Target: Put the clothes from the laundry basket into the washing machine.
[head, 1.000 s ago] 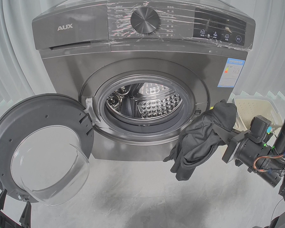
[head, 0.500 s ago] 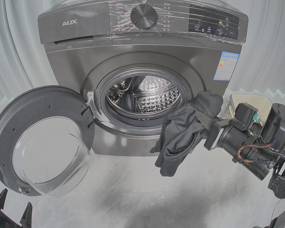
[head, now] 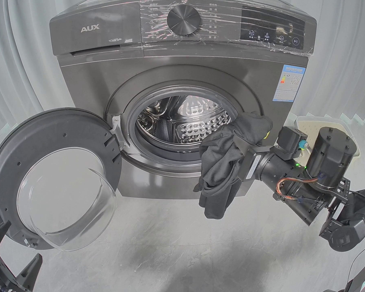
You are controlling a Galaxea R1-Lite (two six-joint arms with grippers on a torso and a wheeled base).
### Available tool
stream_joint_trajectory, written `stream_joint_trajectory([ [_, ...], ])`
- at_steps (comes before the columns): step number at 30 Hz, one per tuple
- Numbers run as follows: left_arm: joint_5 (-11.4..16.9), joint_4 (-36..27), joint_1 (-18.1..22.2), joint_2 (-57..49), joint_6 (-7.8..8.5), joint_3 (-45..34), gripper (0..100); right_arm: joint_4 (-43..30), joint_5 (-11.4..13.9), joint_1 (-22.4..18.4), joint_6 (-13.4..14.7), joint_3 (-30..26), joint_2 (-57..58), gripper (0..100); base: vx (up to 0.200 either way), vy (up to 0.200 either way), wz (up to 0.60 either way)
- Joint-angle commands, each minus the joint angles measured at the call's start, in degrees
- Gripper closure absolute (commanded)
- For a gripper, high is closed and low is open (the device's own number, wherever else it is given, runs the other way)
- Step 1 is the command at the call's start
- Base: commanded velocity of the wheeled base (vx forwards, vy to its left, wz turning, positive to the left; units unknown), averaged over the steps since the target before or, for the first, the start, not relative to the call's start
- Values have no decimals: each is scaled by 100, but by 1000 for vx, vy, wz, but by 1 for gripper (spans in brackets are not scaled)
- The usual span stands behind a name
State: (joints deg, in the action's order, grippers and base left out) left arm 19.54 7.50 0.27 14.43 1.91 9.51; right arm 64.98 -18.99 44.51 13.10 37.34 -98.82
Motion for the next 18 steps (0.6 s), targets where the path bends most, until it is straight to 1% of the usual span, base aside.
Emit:
stream_joint_trajectory([
  [1, 612, 1368, -352, 2547, 248, -46, 0, 85, -210, 58, 140, 731, -718, 100, 0, 0, 0],
  [3, 612, 1799, -581, 3013, 257, -46, 0, 94, -210, 67, 148, 871, -788, 100, 0, 0, 0],
  [4, 612, 1799, -581, 3013, 257, -46, 0, 94, -210, 67, 148, 871, -788, 100, 0, 0, 0],
  [5, 595, 2239, -985, 3522, 222, -2, 0, 94, -210, 76, 184, 1012, -867, 100, 0, 0, 0],
  [6, 595, 2344, -1099, 3663, 222, -2, 0, 94, -210, 84, 201, 1038, -885, 100, 0, 0, 0],
  [7, 586, 2590, -1372, 3997, 213, 16, 0, 94, -210, 128, 236, 1100, -920, 100, 0, 0, 0],
  [8, 586, 2722, -1503, 4164, 213, 16, 0, 94, -201, 155, 245, 1135, -929, 100, 0, 0, 0],
  [9, 586, 2933, -1767, 4454, 187, 25, 0, 94, -193, 199, 254, 1179, -946, 100, 0, 0, 0],
  [11, 524, 3293, -2119, 4885, 169, -2, 0, 94, -149, 287, 298, 1214, -964, 100, 0, 0, 0],
  [15, 226, 3900, -2488, 5702, 160, 77, 0, 103, -113, 374, 359, 1311, -1069, 100, 0, 0, 0],
  [18, 190, 4401, -2751, 6256, 99, 157, 0, 112, -96, 471, 359, 1355, -1113, 100, 0, 0, 0],
])
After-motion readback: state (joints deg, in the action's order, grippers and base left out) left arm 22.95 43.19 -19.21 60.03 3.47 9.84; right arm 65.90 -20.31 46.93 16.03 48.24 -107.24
